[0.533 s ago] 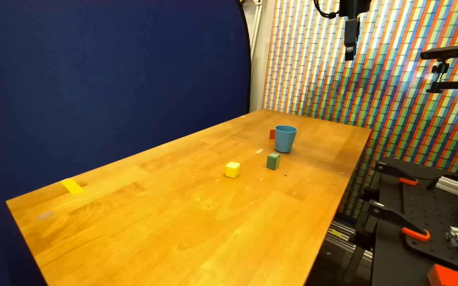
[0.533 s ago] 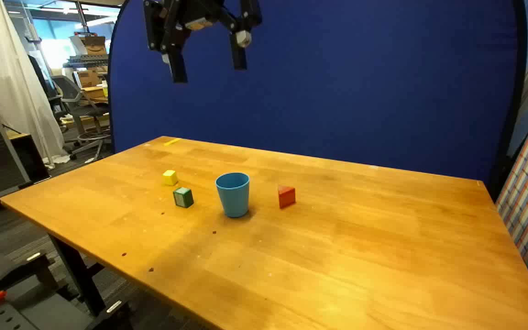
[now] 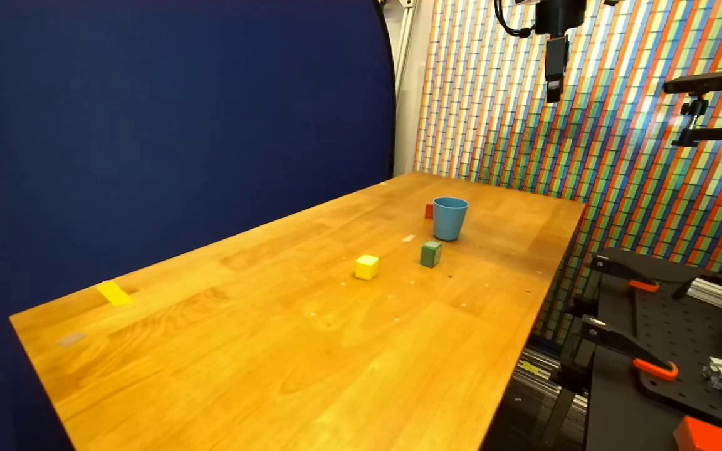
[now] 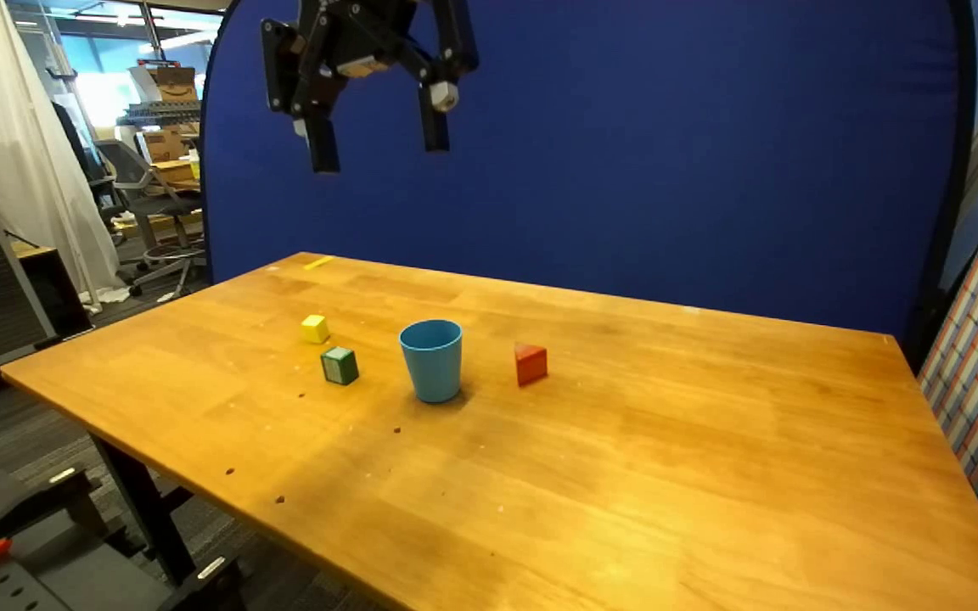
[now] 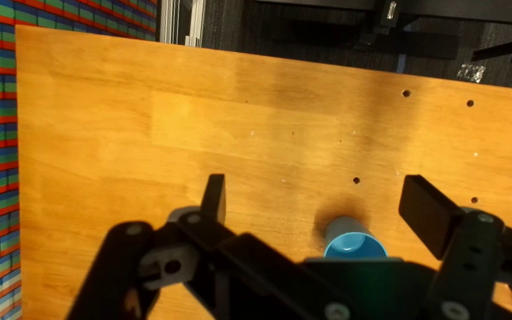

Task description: Get the yellow block and place it in the blue cup

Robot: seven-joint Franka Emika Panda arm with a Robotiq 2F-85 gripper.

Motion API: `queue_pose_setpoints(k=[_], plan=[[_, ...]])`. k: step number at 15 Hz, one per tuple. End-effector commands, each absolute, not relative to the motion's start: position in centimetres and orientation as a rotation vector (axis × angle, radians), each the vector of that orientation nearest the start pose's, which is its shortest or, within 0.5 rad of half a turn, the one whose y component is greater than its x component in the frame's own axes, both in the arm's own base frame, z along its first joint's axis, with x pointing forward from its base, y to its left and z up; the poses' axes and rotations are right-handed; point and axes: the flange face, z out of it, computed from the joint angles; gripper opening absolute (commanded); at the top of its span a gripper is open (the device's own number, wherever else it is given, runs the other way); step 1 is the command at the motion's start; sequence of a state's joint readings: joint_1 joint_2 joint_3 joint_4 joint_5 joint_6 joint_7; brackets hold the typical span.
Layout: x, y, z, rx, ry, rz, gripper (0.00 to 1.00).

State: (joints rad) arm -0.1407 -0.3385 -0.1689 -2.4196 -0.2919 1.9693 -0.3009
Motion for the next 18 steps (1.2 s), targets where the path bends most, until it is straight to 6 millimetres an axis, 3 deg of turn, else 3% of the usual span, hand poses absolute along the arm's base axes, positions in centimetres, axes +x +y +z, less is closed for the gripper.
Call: queue_pose_setpoints(k=[1, 2, 4, 12, 16, 18], plan=[[40.0, -14.9, 42.8, -3.288, -0.218, 0.274, 1.0], [40.0, -14.9, 42.8, -3.288, -0.218, 0.273, 1.0], [41.4, -13.8, 40.8, -3.303, -0.139, 0.224, 1.0], [47.0, -1.0, 24.1, -3.163, -0.27, 0.224, 1.0], [49.3, 4.3, 18.3, -3.078, -0.358, 0.265, 1.0], [50.5, 6.4, 16.8, -3.049, -0.395, 0.286, 1.0]])
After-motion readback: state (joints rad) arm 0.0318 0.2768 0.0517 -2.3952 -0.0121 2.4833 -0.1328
